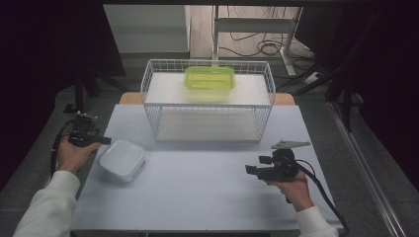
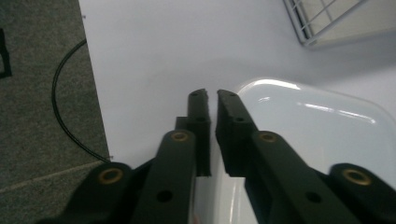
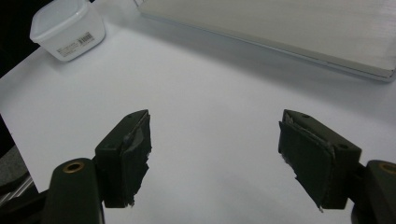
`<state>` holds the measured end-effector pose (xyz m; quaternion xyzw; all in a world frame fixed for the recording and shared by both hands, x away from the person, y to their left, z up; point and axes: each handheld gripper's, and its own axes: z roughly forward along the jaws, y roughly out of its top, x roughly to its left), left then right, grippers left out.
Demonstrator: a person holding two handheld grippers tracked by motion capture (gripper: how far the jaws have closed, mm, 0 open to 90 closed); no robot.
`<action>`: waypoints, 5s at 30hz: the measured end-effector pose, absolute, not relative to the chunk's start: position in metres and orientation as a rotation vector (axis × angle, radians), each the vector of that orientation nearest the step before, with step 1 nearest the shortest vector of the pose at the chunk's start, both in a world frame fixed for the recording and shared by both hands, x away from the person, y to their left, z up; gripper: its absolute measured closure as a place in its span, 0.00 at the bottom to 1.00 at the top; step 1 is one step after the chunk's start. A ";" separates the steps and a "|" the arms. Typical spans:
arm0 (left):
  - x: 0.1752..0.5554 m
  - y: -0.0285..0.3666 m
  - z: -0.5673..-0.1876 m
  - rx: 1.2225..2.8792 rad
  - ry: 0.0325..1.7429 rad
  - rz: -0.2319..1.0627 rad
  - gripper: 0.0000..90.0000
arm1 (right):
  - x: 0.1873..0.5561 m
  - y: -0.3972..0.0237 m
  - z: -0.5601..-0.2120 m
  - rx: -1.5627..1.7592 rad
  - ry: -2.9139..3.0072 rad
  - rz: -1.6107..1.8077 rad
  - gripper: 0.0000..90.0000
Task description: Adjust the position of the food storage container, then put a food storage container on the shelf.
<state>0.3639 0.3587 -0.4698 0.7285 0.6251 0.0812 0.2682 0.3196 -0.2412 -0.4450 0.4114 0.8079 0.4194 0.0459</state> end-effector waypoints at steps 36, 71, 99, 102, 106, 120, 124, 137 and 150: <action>0.342 0.307 -0.486 2.090 1.583 0.026 1.00 | 0.319 -0.239 -0.444 1.250 2.472 1.297 0.28; 0.310 0.216 -0.489 2.141 1.401 -0.092 0.99 | 0.320 -0.238 -0.446 1.261 2.489 1.284 0.28; 0.292 0.149 -0.500 2.173 1.250 -0.236 0.99 | 0.322 -0.235 -0.451 1.265 2.507 1.232 0.28; 0.291 0.145 -0.501 2.175 1.242 -0.247 0.99 | 0.322 -0.235 -0.451 1.267 2.511 1.230 0.28; 0.289 0.140 -0.503 2.160 1.237 -0.275 0.99 | 0.322 -0.235 -0.451 1.266 2.515 1.225 0.28; 0.285 0.129 -0.507 2.154 1.204 -0.304 0.95 | 0.323 -0.239 -0.450 1.331 2.437 1.184 0.24; 0.286 0.140 -0.499 2.103 1.240 -0.205 0.77 | 0.322 -0.241 -0.449 1.348 2.411 1.195 0.23; 0.280 0.174 -0.476 1.898 1.275 -0.013 0.34 | 0.320 -0.240 -0.444 1.349 2.410 1.276 0.23; 0.277 0.174 -0.478 1.898 1.253 -0.084 0.30 | 0.301 -0.229 -0.448 1.322 2.455 1.290 0.24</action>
